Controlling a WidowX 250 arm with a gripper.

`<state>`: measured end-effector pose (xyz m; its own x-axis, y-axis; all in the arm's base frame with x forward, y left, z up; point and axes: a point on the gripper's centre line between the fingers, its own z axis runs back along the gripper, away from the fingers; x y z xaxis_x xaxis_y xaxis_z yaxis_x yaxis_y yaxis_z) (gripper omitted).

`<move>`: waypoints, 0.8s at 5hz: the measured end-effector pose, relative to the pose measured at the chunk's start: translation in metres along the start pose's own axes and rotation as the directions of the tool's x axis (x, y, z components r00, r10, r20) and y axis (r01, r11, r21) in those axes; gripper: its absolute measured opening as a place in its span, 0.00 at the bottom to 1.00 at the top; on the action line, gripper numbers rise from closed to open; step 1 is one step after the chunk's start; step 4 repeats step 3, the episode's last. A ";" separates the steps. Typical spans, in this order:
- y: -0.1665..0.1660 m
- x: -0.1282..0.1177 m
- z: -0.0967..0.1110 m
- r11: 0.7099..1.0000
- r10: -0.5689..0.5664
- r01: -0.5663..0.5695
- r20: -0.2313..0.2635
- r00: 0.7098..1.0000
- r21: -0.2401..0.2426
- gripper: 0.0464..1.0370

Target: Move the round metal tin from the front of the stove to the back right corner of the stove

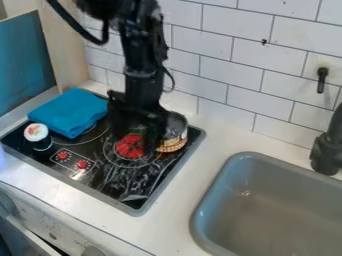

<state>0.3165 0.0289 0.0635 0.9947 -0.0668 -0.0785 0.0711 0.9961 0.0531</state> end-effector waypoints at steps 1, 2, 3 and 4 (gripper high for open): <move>0.002 -0.020 0.021 1.000 0.003 -0.002 -0.057 0.998 0.018 0.96; 0.003 -0.043 0.052 1.000 0.015 -0.014 -0.041 0.999 0.022 0.96; 0.003 -0.058 0.066 0.999 0.012 -0.012 -0.001 1.000 0.039 0.96; 0.003 -0.058 0.066 0.999 0.012 -0.012 -0.001 1.000 0.039 0.96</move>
